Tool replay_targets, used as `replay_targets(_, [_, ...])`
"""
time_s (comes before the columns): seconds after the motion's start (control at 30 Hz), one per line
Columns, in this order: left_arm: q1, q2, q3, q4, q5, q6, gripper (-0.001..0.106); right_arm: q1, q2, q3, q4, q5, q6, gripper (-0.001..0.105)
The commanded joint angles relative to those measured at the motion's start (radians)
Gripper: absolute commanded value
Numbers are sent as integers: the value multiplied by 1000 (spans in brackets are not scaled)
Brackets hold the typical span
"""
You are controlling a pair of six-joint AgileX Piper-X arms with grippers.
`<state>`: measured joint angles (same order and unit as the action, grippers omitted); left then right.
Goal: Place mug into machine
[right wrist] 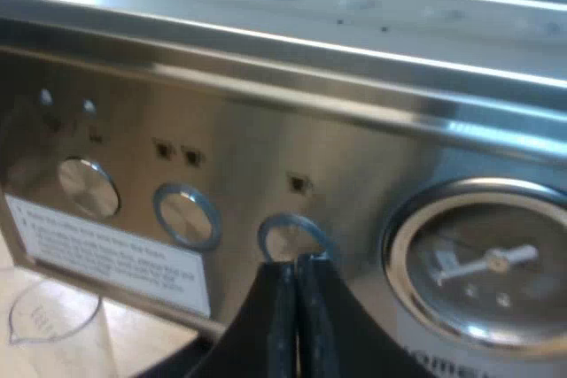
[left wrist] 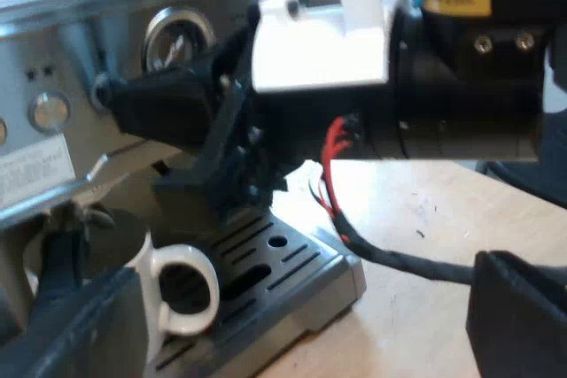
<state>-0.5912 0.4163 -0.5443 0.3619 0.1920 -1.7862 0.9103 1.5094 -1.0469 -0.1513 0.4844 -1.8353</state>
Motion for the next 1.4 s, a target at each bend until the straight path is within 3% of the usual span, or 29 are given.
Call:
replay_targets(0.03, [1,-2,-46,34,-6,7,81,22,-36,-13,58,13,-1,0])
replay_targets(0.2, [1,-2,-124,168,-21,41,81,70,-83,-10,161,13,-1,0])
replay_targets(0.33, [1,-2,-143,195,-8,41,81,101,-111,-10,193,13,-1,4])
replay_targets(0.43, [1,-2,-151,198,-8,41,81,128,-140,-10,194,13,-1,24])
replay_targets(0.6, [1,-2,-151,202,24,33,81,130,-198,-10,273,13,3,74])
replay_targets(0.67, [1,-2,-151,194,66,33,81,129,-221,-10,332,13,7,79])
replay_targets(0.73, [1,-2,-151,182,96,33,81,129,-249,-10,392,13,7,80])
replay_targets(0.83, [1,-2,-151,140,82,33,81,119,-294,-10,442,7,7,80])
replay_targets(1.03, [7,1,-151,17,43,10,81,-12,-374,-10,496,-127,55,80])
replay_targets(1.13, [47,17,-167,8,45,10,81,-88,-412,-10,527,-156,59,80])
replay_targets(1.17, [99,38,-187,24,55,10,81,-121,-433,-10,540,-163,59,80])
replay_targets(1.37, [317,121,-272,33,238,10,81,-279,-517,-10,608,-206,59,80])
replay_targets(1.4, [386,140,-291,33,285,10,81,-310,-535,-10,631,-206,59,80])
